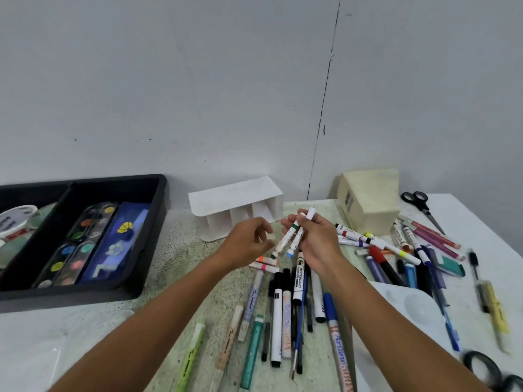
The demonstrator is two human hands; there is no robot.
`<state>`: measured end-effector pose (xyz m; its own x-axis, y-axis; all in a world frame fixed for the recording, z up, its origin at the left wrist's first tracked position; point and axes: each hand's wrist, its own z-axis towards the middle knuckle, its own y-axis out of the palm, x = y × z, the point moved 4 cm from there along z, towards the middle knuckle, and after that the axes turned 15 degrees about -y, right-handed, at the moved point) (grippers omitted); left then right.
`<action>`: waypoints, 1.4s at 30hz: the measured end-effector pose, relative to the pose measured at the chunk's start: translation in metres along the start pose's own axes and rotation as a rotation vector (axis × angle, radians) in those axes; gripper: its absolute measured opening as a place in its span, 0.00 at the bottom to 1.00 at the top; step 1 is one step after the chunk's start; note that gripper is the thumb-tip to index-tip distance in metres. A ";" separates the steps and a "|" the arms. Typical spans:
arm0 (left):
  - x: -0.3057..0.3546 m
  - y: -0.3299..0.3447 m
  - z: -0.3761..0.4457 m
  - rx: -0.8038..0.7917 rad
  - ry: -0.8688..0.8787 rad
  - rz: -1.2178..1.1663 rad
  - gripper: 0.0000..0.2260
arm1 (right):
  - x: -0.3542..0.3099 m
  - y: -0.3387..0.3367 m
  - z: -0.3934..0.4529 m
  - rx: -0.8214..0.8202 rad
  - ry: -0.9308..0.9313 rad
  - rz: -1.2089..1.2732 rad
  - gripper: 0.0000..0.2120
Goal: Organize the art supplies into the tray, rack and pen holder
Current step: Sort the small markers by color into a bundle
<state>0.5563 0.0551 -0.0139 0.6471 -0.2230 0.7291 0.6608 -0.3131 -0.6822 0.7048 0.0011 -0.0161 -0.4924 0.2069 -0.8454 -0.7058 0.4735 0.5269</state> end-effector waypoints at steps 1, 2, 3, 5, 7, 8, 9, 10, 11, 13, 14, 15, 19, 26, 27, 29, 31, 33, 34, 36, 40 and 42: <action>-0.006 0.000 0.001 -0.019 0.017 0.141 0.05 | -0.002 -0.003 0.001 0.004 0.013 0.004 0.04; -0.011 0.001 0.002 -0.045 0.031 0.290 0.06 | -0.003 -0.006 0.002 0.004 0.028 0.006 0.04; -0.016 0.002 0.002 -0.072 0.038 0.416 0.08 | -0.004 -0.008 0.002 0.001 0.042 0.007 0.04; -0.022 0.003 0.003 -0.109 0.031 0.517 0.08 | -0.004 -0.012 0.001 -0.010 0.066 0.008 0.04; -0.022 0.003 0.005 -0.125 0.056 0.513 0.07 | -0.003 -0.014 0.000 -0.019 0.089 0.012 0.05; -0.021 0.003 0.006 -0.133 0.078 0.517 0.07 | -0.003 -0.014 -0.001 -0.025 0.097 0.005 0.05; -0.021 0.004 0.006 -0.135 0.097 0.519 0.06 | -0.003 -0.015 -0.001 -0.033 0.099 -0.007 0.05; -0.020 0.004 0.006 -0.124 0.109 0.495 0.06 | -0.003 -0.015 -0.002 -0.043 0.096 -0.023 0.05; -0.019 0.003 0.006 -0.099 0.104 0.425 0.05 | -0.004 -0.015 -0.002 -0.052 0.089 -0.044 0.05; -0.014 -0.004 0.007 -0.010 0.047 0.167 0.03 | -0.004 -0.015 -0.002 -0.062 0.070 -0.092 0.06; -0.009 -0.009 0.006 0.037 0.021 0.022 0.02 | -0.004 -0.014 -0.001 -0.064 0.061 -0.114 0.07; -0.004 -0.013 0.004 0.062 0.001 -0.107 0.02 | -0.003 -0.014 -0.002 -0.070 0.058 -0.127 0.07; 0.020 -0.010 -0.007 0.023 -0.046 -0.363 0.03 | 0.000 -0.005 -0.006 -0.103 0.093 -0.069 0.08; 0.019 -0.006 -0.011 0.018 -0.133 -0.451 0.05 | 0.001 0.004 -0.010 -0.097 0.060 -0.069 0.07; 0.016 -0.008 -0.012 0.030 -0.145 -0.443 0.06 | 0.001 0.003 -0.010 -0.090 0.050 -0.093 0.07; 0.004 -0.015 -0.013 0.046 -0.157 -0.404 0.06 | 0.000 0.002 -0.008 -0.065 0.041 -0.105 0.07; -0.011 -0.020 -0.015 0.000 -0.086 -0.166 0.03 | -0.001 -0.003 -0.006 -0.036 0.047 -0.088 0.06; -0.027 -0.015 -0.019 -0.072 0.007 0.183 0.09 | -0.002 -0.007 -0.005 -0.021 0.059 -0.077 0.04; -0.034 -0.012 -0.021 -0.082 0.035 0.310 0.11 | -0.001 -0.008 -0.006 -0.017 0.069 -0.070 0.04; -0.040 -0.008 -0.025 -0.057 0.078 0.425 0.10 | 0.001 -0.008 -0.008 -0.015 0.097 -0.055 0.04; -0.039 -0.007 -0.027 0.020 0.064 0.421 0.08 | 0.003 -0.005 -0.012 -0.047 0.141 -0.054 0.05; -0.037 -0.011 -0.030 0.073 0.006 0.343 0.08 | 0.004 -0.003 -0.014 -0.074 0.157 -0.055 0.05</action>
<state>0.5139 0.0392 -0.0319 0.8339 -0.3089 0.4574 0.4312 -0.1526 -0.8893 0.6980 -0.0111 -0.0197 -0.5215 0.0440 -0.8521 -0.7662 0.4153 0.4903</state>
